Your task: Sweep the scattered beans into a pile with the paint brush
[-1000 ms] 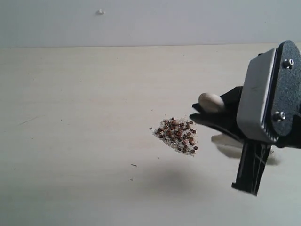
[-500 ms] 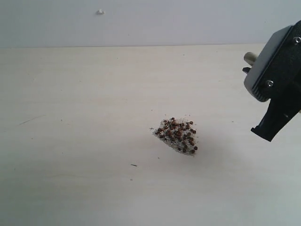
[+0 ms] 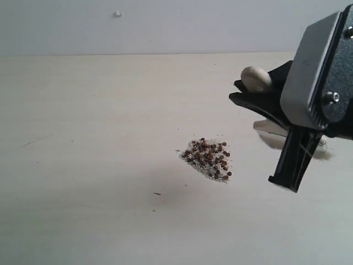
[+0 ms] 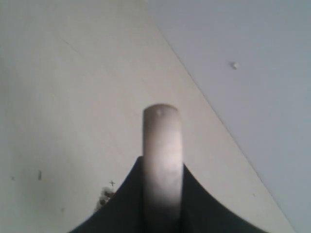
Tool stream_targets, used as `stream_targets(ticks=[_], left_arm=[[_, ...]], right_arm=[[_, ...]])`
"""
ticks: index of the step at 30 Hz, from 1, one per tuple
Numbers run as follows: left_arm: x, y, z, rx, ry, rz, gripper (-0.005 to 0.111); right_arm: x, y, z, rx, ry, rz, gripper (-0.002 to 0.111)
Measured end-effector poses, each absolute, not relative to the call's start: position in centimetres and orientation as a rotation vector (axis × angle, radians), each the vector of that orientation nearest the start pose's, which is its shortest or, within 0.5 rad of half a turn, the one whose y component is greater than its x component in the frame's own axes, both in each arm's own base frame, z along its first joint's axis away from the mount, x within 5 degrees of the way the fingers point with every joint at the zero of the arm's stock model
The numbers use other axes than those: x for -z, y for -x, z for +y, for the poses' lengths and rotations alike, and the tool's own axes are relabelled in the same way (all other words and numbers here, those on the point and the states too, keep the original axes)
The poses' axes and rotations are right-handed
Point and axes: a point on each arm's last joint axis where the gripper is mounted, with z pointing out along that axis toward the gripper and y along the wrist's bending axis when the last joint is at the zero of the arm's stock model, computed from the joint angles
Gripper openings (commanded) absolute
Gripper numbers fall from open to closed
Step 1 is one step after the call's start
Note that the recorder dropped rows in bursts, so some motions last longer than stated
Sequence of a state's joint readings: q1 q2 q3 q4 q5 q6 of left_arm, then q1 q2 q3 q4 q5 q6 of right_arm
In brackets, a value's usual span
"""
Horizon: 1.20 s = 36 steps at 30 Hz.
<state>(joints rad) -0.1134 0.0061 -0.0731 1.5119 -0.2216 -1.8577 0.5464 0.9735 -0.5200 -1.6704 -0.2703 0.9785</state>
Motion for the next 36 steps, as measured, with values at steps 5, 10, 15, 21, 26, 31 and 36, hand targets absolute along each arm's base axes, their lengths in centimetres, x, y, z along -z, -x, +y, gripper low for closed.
stream_targets(ticks=[5,10,15,21,26,31,36], left_arm=[[-23.8,-4.7,-2.5,0.536,-0.020,1.429,0.000],[-23.8,-4.7,-2.5,0.536,-0.020,1.429,0.000],[-23.8,-4.7,-2.5,0.536,-0.020,1.429,0.000],[-23.8,-4.7,-2.5,0.536,-0.020,1.429,0.000],[-23.8,-4.7,-2.5,0.536,-0.020,1.429,0.000],[-23.8,-4.7,-2.5,0.536,-0.020,1.429,0.000],[-23.8,-4.7,-2.5,0.536,-0.020,1.429,0.000]], right_arm=[[-29.0,-13.9,13.9,-0.431,1.287,1.266,0.000],[-29.6,-13.0,14.4,-0.611,1.244,1.200,0.000],[-29.4,-12.7,14.4,-0.699,1.202,1.242,0.000],[-28.0,-11.9,14.4,-0.759,1.248,1.281,0.000],[-26.1,-11.3,14.1,-0.725,1.329,1.260,0.000],[-25.0,-10.7,14.0,-0.695,1.401,1.206,0.000],[-24.1,-10.5,13.8,-0.651,1.439,1.182,0.000]])
